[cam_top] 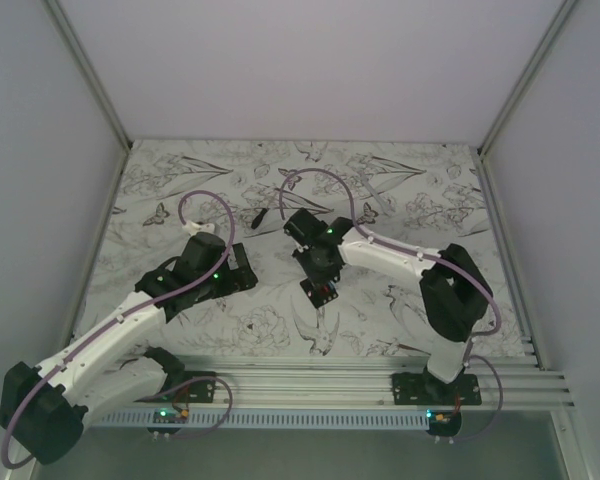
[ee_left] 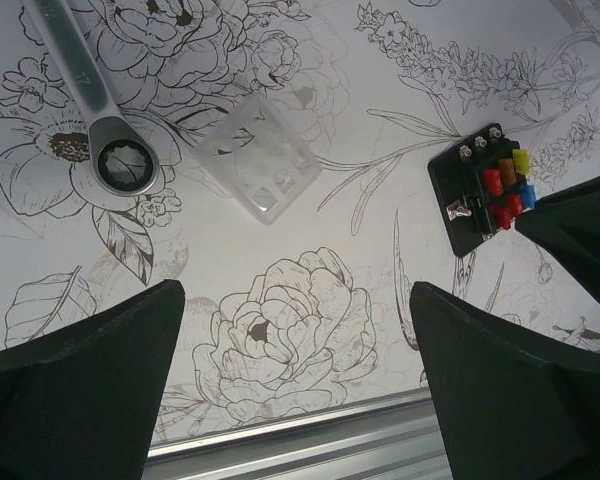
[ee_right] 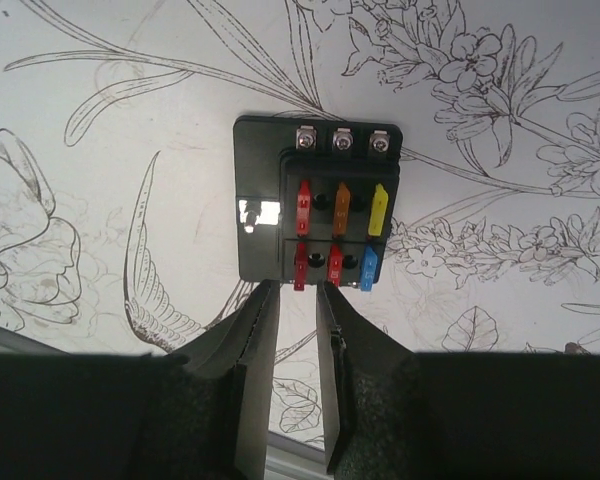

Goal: Snap on the fuse box
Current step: Install the fuse at the fuse box base.

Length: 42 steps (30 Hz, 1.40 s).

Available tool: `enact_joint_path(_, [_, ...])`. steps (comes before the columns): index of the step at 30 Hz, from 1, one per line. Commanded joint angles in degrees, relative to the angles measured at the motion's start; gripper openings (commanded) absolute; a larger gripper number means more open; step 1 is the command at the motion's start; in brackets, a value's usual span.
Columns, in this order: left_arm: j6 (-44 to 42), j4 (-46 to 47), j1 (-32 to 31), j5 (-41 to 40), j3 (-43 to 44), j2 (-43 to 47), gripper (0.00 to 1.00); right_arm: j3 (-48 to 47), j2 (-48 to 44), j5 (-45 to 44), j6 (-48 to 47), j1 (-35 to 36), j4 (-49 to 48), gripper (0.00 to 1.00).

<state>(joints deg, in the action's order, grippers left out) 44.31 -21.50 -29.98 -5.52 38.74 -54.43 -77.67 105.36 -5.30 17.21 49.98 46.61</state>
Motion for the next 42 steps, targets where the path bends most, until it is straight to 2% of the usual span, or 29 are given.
enact_joint_path(1, [0.42, -1.44, 0.45, 0.46, 1.37, 0.12, 1.00, 2.82, -4.06, -0.96, 1.06, 0.73, -4.26, 0.27])
enact_joint_path(18, [0.60, -1.41, 0.45, 0.80, 1.25, 0.29, 1.00, 6.04, -2.03, -0.34, 1.25, 0.74, -7.67, 0.18])
enact_joint_path(30, [0.61, -1.43, 0.45, 0.97, 1.25, 0.47, 0.99, 6.21, -0.45, -0.72, 1.51, 0.74, -7.22, 0.15])
enact_joint_path(38, [0.61, -1.40, 0.45, 0.96, 1.25, 0.47, 1.00, 5.40, 1.29, -1.15, 1.07, 0.80, -5.71, 0.00])
enact_joint_path(42, [0.69, -1.40, 0.42, 0.96, 1.25, 0.39, 1.00, 4.43, 3.81, -1.00, 0.94, 0.74, -3.54, 0.00])
